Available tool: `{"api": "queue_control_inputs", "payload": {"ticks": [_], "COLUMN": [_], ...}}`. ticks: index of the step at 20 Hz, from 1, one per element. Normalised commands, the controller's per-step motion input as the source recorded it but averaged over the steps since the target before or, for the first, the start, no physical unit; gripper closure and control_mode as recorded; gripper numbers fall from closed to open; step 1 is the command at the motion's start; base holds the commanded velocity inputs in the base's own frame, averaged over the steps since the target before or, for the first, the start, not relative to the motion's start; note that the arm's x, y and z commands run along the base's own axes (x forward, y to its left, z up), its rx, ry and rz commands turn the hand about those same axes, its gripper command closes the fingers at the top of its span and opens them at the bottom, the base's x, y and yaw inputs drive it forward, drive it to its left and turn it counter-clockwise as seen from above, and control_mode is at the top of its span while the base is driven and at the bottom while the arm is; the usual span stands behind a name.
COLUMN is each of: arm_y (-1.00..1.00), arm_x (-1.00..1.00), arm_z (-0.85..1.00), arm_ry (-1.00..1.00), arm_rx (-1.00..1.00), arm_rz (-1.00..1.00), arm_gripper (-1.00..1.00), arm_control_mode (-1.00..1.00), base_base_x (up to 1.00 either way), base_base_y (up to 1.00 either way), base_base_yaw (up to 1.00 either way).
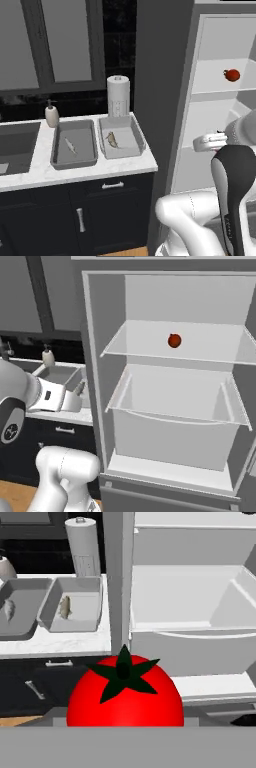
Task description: Place one tomato and one fish in each tupperware on the nearby counter, to pack two identical lunches.
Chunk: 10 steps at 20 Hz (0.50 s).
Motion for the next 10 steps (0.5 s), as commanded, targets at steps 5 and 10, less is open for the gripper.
{"api": "queue_control_inputs", "payload": {"ticks": [5,10], "arm_y": [0.00,0.00], "arm_x": [0.00,0.00], "arm_z": [0.00,0.00], "arm_ry": [0.00,0.00], "arm_rx": [0.00,0.00], "arm_rz": [0.00,0.00], "arm_gripper": [1.00,1.00], "arm_control_mode": [1.00,1.00], "base_base_x": [0.00,0.01], "base_base_y": [1.00,1.00], "base_base_yaw": [0.00,0.00]}}
